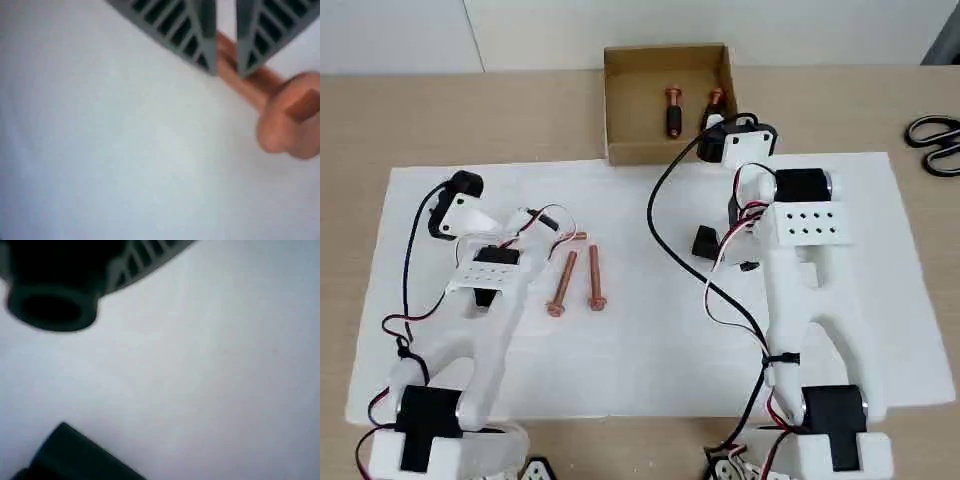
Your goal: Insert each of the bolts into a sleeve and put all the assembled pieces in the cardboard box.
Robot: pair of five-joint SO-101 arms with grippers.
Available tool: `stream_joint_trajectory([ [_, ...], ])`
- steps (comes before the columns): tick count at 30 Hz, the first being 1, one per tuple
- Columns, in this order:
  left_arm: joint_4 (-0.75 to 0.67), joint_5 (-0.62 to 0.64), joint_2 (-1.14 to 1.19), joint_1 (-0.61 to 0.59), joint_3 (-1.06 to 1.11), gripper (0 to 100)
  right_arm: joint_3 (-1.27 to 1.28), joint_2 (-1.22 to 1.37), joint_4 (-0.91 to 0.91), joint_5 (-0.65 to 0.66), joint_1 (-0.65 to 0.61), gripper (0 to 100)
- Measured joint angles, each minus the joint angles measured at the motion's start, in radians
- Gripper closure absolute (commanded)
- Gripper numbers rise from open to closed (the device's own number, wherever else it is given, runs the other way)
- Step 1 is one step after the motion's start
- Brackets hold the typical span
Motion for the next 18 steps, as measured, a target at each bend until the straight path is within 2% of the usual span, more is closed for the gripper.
stream_joint_trajectory([
  [3, 0.000, 0.000, 0.000, 0.000, 0.000, 79, 0.000, 0.000, 0.000, 0.000, 0.000, 99.5],
  [10, 0.000, 0.003, 0.000, 0.000, 0.000, 87, 0.000, 0.000, 0.000, 0.000, 0.000, 99.5],
  [18, 0.000, 0.003, 0.000, 0.000, 0.000, 88, 0.000, 0.000, 0.000, 0.000, 0.000, 99.5],
])
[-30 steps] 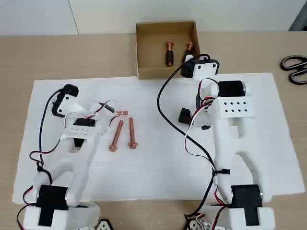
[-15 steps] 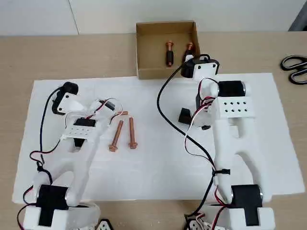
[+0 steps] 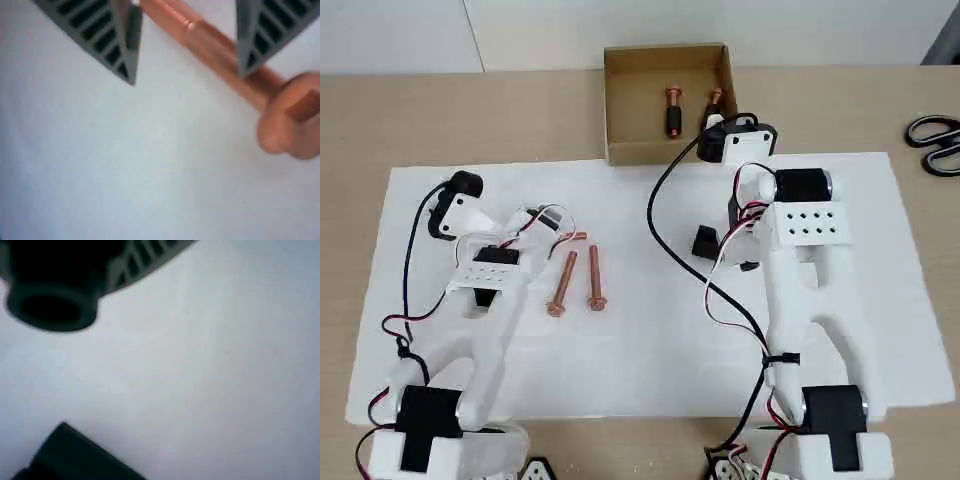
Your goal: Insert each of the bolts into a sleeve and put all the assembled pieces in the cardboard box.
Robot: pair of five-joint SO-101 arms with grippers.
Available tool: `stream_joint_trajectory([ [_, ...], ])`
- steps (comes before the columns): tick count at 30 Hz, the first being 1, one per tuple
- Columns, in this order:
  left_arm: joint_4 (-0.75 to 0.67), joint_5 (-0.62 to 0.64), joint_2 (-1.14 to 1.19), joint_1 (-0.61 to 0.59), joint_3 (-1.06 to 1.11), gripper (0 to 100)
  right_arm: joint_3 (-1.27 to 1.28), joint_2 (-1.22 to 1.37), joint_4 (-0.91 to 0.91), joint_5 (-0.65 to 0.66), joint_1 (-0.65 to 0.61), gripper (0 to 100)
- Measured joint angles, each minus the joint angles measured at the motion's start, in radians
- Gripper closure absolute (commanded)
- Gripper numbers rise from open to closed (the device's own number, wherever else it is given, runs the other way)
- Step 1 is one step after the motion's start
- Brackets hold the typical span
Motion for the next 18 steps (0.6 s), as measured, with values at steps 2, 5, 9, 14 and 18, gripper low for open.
stream_joint_trajectory([
  [2, 0.000, 0.000, 0.000, 0.000, 0.000, 88, 0.000, 0.000, 0.000, 0.000, 0.000, 99.5],
  [5, 0.008, 0.000, 0.014, 0.000, -0.009, 88, 0.000, 0.000, 0.000, 0.000, 0.000, 99.5],
  [9, 0.192, 0.000, 0.032, 0.000, -0.133, 88, 0.000, 0.000, 0.000, 0.000, 0.000, 99.5],
  [14, 0.408, -0.025, 0.032, 0.000, -0.293, 88, 0.000, 0.000, 0.000, 0.000, 0.000, 99.5],
  [18, 0.430, -0.028, 0.057, 0.000, -0.304, 88, 0.000, 0.000, 0.000, 0.000, 0.000, 99.5],
])
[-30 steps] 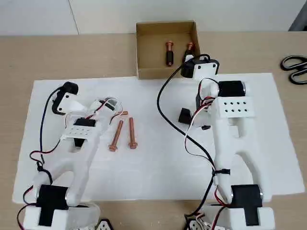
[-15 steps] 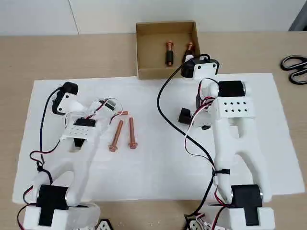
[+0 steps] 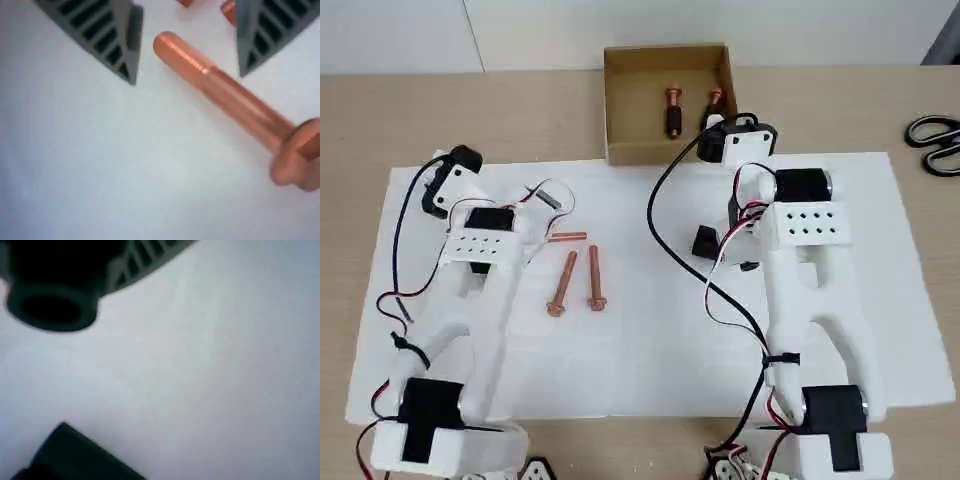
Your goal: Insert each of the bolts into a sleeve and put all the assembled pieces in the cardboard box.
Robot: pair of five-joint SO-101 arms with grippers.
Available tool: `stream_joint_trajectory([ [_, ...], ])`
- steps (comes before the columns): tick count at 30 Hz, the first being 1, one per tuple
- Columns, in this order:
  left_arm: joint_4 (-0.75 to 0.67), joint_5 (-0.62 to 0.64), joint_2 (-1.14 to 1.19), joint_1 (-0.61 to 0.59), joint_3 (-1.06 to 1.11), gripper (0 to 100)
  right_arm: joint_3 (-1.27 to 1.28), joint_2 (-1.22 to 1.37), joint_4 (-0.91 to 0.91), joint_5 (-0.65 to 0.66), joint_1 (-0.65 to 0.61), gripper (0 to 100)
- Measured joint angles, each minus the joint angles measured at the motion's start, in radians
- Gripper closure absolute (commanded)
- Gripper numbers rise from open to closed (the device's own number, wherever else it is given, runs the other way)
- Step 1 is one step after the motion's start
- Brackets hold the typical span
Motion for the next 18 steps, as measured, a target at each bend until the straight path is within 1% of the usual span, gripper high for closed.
stream_joint_trajectory([
  [8, 0.002, 0.023, 0.204, 0.002, -0.084, 88, 0.000, 0.000, 0.000, 0.000, 0.000, 99.5],
  [14, 0.002, 0.043, 0.244, 0.002, -0.109, 88, 0.000, 0.000, 0.000, 0.000, 0.000, 99.5],
  [16, 0.002, 0.043, 0.245, 0.002, -0.110, 92, 0.000, 0.000, 0.000, 0.000, 0.000, 99.5],
  [18, 0.002, 0.043, 0.245, 0.003, -0.110, 98, 0.000, 0.000, 0.000, 0.000, 0.000, 99.5],
])
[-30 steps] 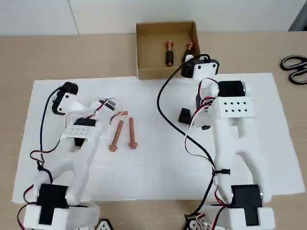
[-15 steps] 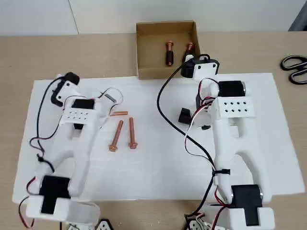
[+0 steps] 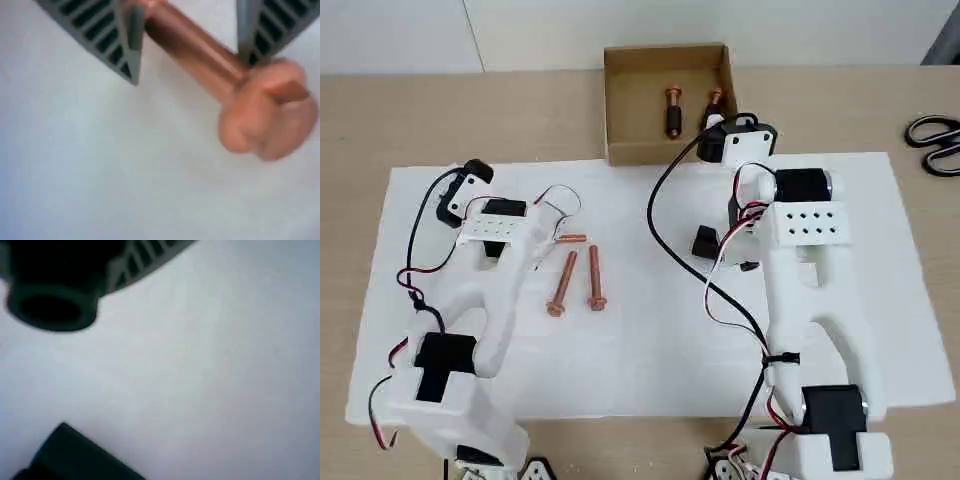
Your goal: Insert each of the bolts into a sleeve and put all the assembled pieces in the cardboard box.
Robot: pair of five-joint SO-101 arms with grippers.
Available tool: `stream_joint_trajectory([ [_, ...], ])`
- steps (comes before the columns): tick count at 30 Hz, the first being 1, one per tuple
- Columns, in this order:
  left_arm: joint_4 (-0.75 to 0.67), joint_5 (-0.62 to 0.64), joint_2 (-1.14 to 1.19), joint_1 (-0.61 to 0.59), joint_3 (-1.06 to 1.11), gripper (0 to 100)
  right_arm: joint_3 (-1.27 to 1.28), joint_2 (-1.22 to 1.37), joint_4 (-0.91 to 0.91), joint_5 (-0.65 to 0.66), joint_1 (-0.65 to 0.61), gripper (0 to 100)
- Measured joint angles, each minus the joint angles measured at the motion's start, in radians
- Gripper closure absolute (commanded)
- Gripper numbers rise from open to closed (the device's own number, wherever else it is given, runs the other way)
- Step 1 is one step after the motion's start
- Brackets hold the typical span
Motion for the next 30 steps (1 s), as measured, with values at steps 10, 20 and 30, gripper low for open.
stream_joint_trajectory([
  [10, 0.002, 0.000, 0.006, -0.002, -0.052, 99, 0.000, 0.000, 0.000, 0.000, 0.000, 99.5],
  [20, 0.038, -0.081, 0.006, -0.003, -0.149, 98, 0.000, 0.000, 0.000, 0.000, 0.000, 99.5],
  [30, 0.499, -0.632, 0.006, -0.003, -0.364, 98, 0.000, 0.000, 0.000, 0.000, 0.000, 99.5],
])
